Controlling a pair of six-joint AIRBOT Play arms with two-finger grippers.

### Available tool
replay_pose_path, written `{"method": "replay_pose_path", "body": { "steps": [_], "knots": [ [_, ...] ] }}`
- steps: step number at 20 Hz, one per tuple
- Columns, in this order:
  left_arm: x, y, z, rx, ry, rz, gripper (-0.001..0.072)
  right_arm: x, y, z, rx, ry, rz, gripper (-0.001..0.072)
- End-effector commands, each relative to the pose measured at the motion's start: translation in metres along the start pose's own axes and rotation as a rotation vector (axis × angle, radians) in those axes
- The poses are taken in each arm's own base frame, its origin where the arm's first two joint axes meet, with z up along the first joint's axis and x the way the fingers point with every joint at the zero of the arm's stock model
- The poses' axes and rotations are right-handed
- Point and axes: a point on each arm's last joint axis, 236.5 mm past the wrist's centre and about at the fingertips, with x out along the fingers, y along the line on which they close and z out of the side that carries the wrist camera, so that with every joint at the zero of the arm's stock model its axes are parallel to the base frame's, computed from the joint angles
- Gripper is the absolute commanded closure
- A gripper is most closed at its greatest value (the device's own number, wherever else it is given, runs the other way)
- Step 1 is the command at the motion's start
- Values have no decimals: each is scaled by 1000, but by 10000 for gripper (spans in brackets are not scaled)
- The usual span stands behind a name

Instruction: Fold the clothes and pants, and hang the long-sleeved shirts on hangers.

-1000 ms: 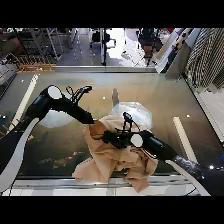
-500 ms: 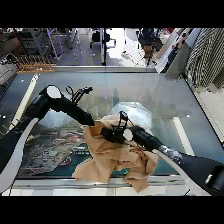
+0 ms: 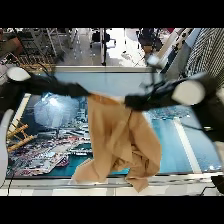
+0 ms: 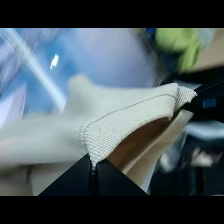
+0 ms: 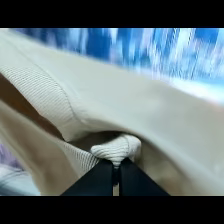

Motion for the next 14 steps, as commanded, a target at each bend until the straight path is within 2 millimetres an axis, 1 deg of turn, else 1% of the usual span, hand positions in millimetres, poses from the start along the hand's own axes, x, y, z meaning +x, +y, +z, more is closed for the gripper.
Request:
{"method": "replay_pose_path", "body": {
  "steps": [1, 2, 3, 4, 5, 6, 7, 9, 12, 13, 14],
  "knots": [
    [-48, -56, 61, 34, -213, -71, 700, -81, 36, 89, -140, -398, 114, 690],
    [-58, -59, 62, 49, -224, -55, 700, -89, 55, 93, -190, -434, 177, 690],
    [-65, -56, 59, 60, -215, -19, 700, -90, 70, 87, -230, -420, 232, 690],
    [-70, -41, 48, 50, -174, 51, 700, -85, 79, 72, -266, -360, 270, 690],
    [-73, -20, 32, 19, -107, 134, 700, -76, 80, 53, -275, -273, 282, 690],
    [-75, 3, 9, -17, -14, 219, 700, -67, 74, 33, -282, -180, 266, 690],
    [-73, 19, -16, -59, 76, 261, 699, -55, 65, 14, -287, -86, 239, 690],
    [-57, 25, -55, -122, 186, 220, 700, -28, 44, -20, -282, 73, 178, 690],
    [-25, 34, -99, -176, 241, 185, 700, 25, 15, -77, -230, 300, 119, 690],
    [-14, 36, -114, -192, 257, 177, 699, 42, 8, -89, -209, 334, 108, 690],
    [-5, 36, -129, -196, 278, 166, 698, 59, 4, -97, -180, 341, 101, 690]
  ]
}}
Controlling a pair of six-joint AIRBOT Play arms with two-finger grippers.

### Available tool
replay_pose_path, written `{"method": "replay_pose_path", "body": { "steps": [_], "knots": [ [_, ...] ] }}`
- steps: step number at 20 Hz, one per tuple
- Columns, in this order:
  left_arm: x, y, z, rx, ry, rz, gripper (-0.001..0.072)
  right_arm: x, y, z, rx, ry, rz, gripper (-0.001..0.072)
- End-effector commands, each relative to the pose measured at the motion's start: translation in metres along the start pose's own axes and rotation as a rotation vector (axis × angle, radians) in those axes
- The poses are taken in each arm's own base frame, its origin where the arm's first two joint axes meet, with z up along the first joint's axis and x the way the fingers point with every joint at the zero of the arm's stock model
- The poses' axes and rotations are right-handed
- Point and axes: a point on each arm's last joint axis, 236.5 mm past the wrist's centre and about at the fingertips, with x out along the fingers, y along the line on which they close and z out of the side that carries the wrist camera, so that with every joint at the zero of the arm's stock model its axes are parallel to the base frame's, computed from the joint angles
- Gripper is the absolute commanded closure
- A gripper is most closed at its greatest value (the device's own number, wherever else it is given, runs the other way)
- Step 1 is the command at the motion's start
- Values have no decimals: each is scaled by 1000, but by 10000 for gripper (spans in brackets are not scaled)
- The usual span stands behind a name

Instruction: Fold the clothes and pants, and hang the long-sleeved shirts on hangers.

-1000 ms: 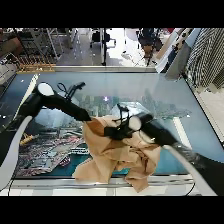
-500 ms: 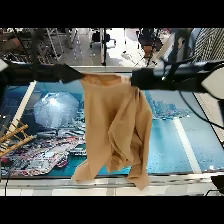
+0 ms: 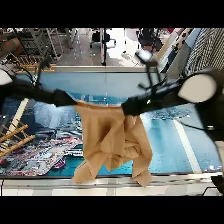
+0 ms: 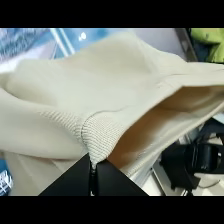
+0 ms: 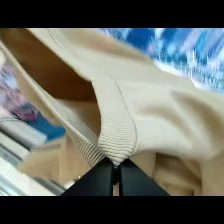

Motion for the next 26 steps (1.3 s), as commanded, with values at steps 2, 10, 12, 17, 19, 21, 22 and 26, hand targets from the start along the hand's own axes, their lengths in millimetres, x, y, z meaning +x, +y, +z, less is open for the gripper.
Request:
{"method": "replay_pose_path", "body": {
  "steps": [2, 10, 12, 17, 19, 21, 22, 26],
  "knots": [
    [49, 9, -54, -32, 113, -15, 491, 70, -21, -28, 92, 64, -2, 690],
    [-79, 141, -94, -261, 96, 540, 262, 121, -16, -16, 134, 26, 54, 690],
    [-176, 190, -125, -391, 21, 849, 262, 131, -5, -19, 85, 34, 64, 689],
    [-407, 245, -228, -815, -367, 1466, 261, 155, 31, -17, -20, 10, 102, 690],
    [-443, 259, -264, -923, -472, 1503, 262, 161, 36, -19, -29, 13, 107, 690],
    [-449, 284, -297, -1017, -462, 1479, 303, 164, 35, -19, -37, 13, 98, 689],
    [-442, 300, -308, -1038, -428, 1443, 405, 164, 34, -19, -39, 12, 94, 689],
    [-408, 380, -316, -1053, -406, 1326, 422, 165, 31, -17, -44, 2, 84, 688]
  ]
}}
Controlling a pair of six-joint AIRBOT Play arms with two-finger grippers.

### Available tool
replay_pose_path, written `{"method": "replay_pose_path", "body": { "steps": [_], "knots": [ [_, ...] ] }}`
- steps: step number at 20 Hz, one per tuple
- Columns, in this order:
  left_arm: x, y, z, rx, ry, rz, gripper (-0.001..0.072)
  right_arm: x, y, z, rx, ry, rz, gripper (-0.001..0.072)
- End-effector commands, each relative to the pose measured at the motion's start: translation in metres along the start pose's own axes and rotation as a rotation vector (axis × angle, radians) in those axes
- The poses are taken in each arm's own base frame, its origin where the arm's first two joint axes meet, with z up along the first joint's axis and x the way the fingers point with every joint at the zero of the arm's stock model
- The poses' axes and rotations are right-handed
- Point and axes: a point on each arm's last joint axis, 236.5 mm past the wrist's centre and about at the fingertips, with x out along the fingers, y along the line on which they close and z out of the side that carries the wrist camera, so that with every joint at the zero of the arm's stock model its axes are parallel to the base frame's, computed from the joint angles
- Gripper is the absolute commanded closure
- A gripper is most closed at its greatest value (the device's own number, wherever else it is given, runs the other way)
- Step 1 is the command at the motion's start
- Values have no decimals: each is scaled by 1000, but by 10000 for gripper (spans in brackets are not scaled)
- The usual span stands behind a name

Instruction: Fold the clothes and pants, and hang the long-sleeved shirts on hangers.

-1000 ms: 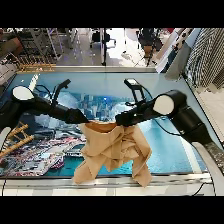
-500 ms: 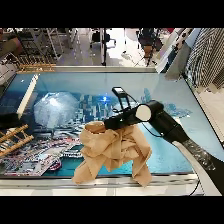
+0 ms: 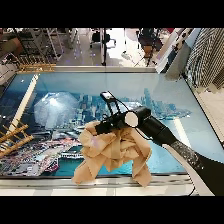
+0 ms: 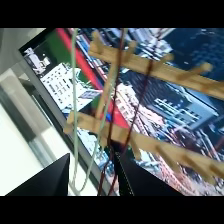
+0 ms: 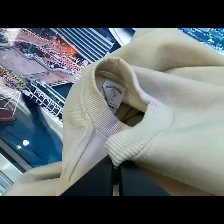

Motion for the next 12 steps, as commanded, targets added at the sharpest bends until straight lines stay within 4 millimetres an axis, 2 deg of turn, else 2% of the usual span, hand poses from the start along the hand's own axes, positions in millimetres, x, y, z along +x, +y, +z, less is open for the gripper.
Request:
{"method": "replay_pose_path", "body": {
  "steps": [1, 5, 8, 9, 10, 11, 12],
  "knots": [
    [63, -5, 4, -16, 22, -39, 422, 1, 0, 3, -8, -13, -6, 688],
    [104, -12, 8, -12, 8, -45, 422, 1, 4, 3, 22, -13, 11, 688],
    [115, -12, 17, -11, -33, -43, 433, 1, 4, 3, 28, -13, 11, 688],
    [116, -12, 21, -11, -48, -42, 508, 1, 4, 3, 28, -13, 11, 688],
    [115, -12, 24, -12, -60, -41, 620, 1, 4, 3, 28, -13, 11, 688],
    [116, -12, 25, -12, -63, -41, 687, 1, 4, 3, 28, -13, 11, 688],
    [115, -12, 25, -12, -65, -41, 696, 1, 4, 3, 28, -13, 11, 688]
  ]
}}
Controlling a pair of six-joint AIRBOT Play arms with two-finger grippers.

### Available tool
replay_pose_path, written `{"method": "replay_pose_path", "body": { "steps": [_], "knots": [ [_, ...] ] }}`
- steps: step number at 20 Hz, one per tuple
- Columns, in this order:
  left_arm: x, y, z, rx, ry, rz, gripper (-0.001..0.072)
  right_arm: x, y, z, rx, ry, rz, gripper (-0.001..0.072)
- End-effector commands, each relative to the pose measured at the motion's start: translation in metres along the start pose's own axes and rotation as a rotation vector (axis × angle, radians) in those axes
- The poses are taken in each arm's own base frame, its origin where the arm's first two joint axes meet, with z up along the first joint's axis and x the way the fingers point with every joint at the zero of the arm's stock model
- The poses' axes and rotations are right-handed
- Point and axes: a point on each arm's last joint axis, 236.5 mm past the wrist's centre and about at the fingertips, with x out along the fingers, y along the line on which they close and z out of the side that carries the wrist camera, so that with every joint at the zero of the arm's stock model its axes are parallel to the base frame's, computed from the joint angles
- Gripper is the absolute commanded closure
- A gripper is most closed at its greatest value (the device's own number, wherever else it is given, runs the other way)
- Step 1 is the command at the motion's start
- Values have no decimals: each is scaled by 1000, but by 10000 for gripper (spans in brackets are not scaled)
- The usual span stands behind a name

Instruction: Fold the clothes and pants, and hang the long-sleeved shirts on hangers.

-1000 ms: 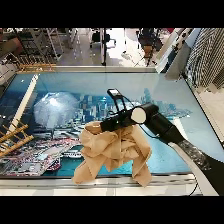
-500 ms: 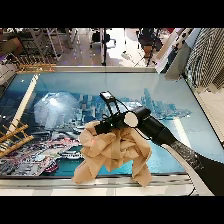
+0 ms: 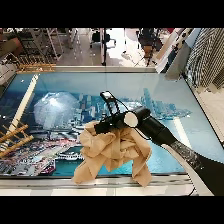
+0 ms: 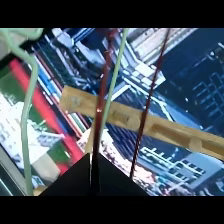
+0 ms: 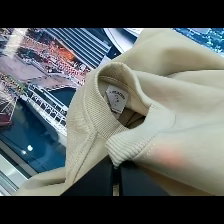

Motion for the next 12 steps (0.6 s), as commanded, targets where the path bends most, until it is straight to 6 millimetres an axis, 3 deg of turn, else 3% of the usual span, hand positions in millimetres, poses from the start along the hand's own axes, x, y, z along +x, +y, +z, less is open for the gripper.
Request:
{"method": "replay_pose_path", "body": {
  "steps": [1, 4, 7, 9, 12],
  "knots": [
    [4, -1, 7, -4, -30, -2, 696, 0, 1, 0, 5, 0, 3, 688],
    [-3, -1, 11, -2, -43, -1, 696, 0, 1, 0, 8, 0, 3, 688],
    [-36, -6, 35, 2, -140, -6, 696, 0, 2, 0, 9, 1, 5, 688],
    [-82, -22, 70, -37, -296, -60, 696, 0, 2, 0, 9, 1, 6, 688],
    [-190, -94, 119, -133, -568, -376, 697, -1, 0, 2, 0, -7, -4, 688]
  ]
}}
